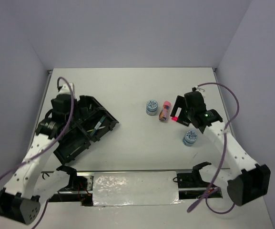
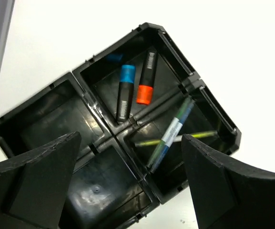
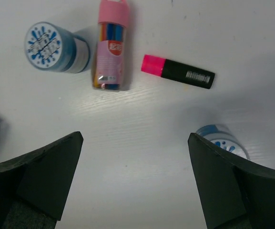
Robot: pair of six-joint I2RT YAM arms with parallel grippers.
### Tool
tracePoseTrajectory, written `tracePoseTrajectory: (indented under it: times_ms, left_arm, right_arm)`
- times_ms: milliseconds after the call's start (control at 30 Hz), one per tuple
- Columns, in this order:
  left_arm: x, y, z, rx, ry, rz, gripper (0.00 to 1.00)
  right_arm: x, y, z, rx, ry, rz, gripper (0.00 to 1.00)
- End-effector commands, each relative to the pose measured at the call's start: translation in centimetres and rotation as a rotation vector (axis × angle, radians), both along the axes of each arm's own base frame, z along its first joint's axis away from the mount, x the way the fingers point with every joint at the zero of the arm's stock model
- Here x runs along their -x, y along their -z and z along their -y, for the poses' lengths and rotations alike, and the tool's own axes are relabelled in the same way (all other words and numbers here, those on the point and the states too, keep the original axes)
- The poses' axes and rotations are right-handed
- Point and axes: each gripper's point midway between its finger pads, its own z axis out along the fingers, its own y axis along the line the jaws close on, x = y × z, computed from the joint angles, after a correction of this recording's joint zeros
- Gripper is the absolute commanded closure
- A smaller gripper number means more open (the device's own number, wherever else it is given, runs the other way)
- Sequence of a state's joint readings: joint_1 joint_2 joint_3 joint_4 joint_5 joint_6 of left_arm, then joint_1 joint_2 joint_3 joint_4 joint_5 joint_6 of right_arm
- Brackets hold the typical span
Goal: Sort the stationery into containers
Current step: Place the pen in the storage box, then pick up the pen from the center of the board.
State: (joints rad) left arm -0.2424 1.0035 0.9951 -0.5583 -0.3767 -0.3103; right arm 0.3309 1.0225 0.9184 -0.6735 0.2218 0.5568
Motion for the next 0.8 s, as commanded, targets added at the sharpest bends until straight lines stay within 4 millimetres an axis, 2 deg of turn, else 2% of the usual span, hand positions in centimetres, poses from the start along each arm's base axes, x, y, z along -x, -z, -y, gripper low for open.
tracePoseTrajectory:
  times_ms: [0,33,67,100,133,200,233,300,333,467,533,600,667,700,767]
  left_arm:
    - [2.2,2.8,0.9,0.120,-0.002,-0.001,0.01]
    - [2.6,2.4,1.7,0.131,0.040,0.015,0.01]
    - [3.1,1.0,2.0,0.141,0.061,0.068,0.01]
    - [3.3,0.7,2.5,0.137,0.091,0.091,0.01]
    - [3.3,0.0,3.0,0.132,0.126,0.129,0.01]
    - [3.7,-0.6,3.1,0.145,0.140,0.165,0.01]
    - [3.7,-0.6,3.2,0.145,0.149,0.163,0.01]
    - [3.7,-0.2,3.5,0.143,0.160,0.139,0.01]
    - [3.6,-0.1,3.5,0.142,0.160,0.128,0.01]
    - [3.4,0.8,3.8,0.131,0.175,0.083,0.01]
    - [3.4,0.8,4.4,0.140,0.209,0.081,0.01]
    - [3.3,0.8,4.5,0.142,0.218,0.079,0.01]
    - [3.3,1.0,4.6,0.142,0.224,0.073,0.01]
    - [3.4,0.9,4.7,0.142,0.229,0.074,0.01]
    - [3.4,0.9,4.8,0.145,0.236,0.076,0.01]
  right_arm:
    - [-4.4,-2.5,0.4,0.067,0.000,0.092,0.01]
    - [-5.9,-1.7,0.5,0.109,-0.021,0.044,0.01]
    - [-6.8,-1.4,0.8,0.100,-0.048,0.010,0.01]
    - [-7.6,-0.8,1.1,0.127,-0.118,-0.015,0.02]
    - [-8.8,0.4,1.0,0.113,-0.164,-0.056,0.02]
    - [-9.8,1.3,0.8,0.067,-0.296,-0.091,0.01]
    - [-9.9,3.4,1.1,0.095,-0.323,-0.155,0.00]
    - [-9.8,5.7,2.9,0.183,-0.296,-0.202,0.00]
    - [-10.4,6.1,3.0,0.196,-0.299,-0.173,0.00]
    - [-9.3,8.9,3.4,0.263,-0.394,-0.189,0.00]
    - [-8.6,10.2,3.8,0.295,-0.440,-0.236,0.01]
    - [-8.2,11.7,5.1,0.356,-0.429,-0.299,0.01]
    - [-8.5,12.2,5.0,0.363,-0.451,-0.322,0.03]
    - [-8.1,13.3,5.1,0.360,-0.460,-0.372,0.05]
    - [-8.2,14.3,5.5,0.376,-0.463,-0.419,0.08]
